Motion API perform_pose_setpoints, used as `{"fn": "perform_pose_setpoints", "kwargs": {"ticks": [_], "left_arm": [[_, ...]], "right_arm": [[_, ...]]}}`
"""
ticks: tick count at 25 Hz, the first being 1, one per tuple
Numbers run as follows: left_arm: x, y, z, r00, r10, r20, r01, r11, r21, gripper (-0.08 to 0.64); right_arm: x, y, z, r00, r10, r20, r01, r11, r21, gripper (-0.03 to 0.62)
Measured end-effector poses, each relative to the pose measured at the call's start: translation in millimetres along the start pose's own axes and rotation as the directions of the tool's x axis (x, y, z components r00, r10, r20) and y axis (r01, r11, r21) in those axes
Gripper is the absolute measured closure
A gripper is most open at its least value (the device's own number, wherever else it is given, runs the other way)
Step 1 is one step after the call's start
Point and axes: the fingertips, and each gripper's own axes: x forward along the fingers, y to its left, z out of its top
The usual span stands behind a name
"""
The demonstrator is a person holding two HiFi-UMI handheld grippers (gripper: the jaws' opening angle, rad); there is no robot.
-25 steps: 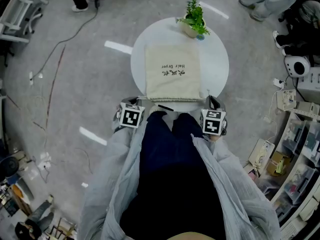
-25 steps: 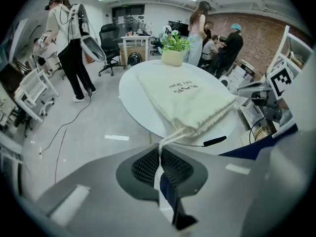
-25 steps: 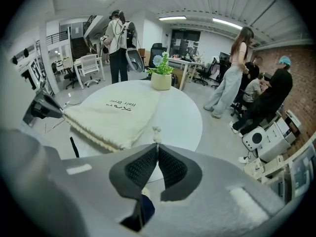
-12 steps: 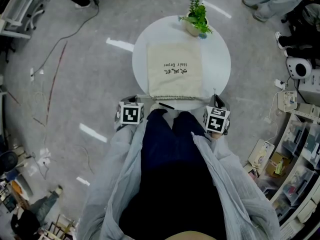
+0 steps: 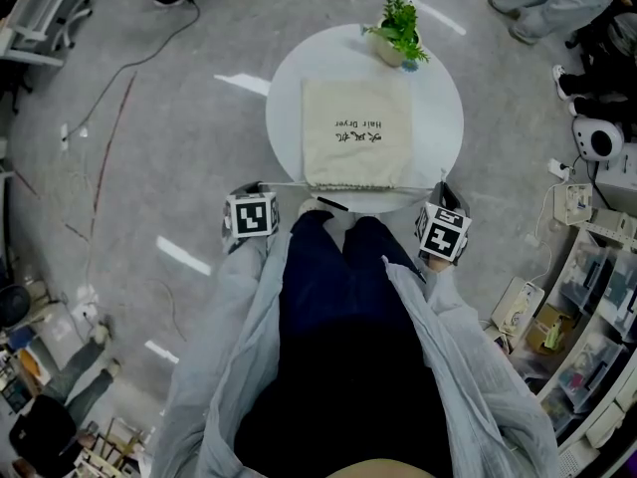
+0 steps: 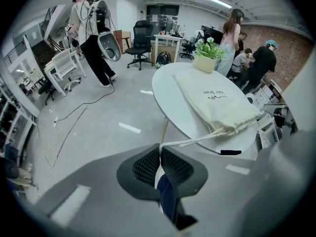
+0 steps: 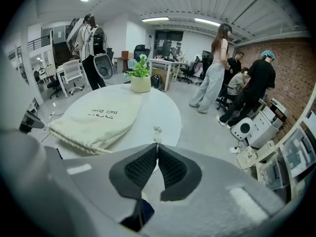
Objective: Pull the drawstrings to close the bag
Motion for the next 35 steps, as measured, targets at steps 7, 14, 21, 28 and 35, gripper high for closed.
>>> {"fn": "perform_pose_setpoints", "kwargs": {"ticks": [7,14,21,28,35], "left_arm": [[-0.5,19.7,5.1,0.998,0.058,0.006,-0.058,0.998,-0.03,0.537],[-5.7,38.8,1.5,0.99,0.137,-0.027,-0.138,0.989,-0.05,0.537],[-5.6,56.2,-4.9,0.986,0.165,-0.036,-0.168,0.981,-0.094,0.537],[-4.4,64.8,1.9,0.992,0.128,0.02,-0.124,0.98,-0.153,0.535],[-8.2,72.3,2.5,0.993,0.116,0.032,-0.107,0.975,-0.197,0.534]], "right_arm": [[-5.1,-21.6,6.0,0.999,-0.05,0.019,0.05,0.999,0.005,0.578],[-6.5,-36.5,5.3,0.995,-0.1,0.01,0.097,0.985,0.146,0.578],[-4.9,-60.0,-2.1,0.987,-0.162,-0.016,0.16,0.945,0.286,0.578],[-9.1,-77.4,-7.8,0.981,-0.192,-0.033,0.192,0.924,0.33,0.578],[-15.6,-88.6,-9.3,0.974,-0.223,-0.025,0.218,0.913,0.344,0.578]]}}
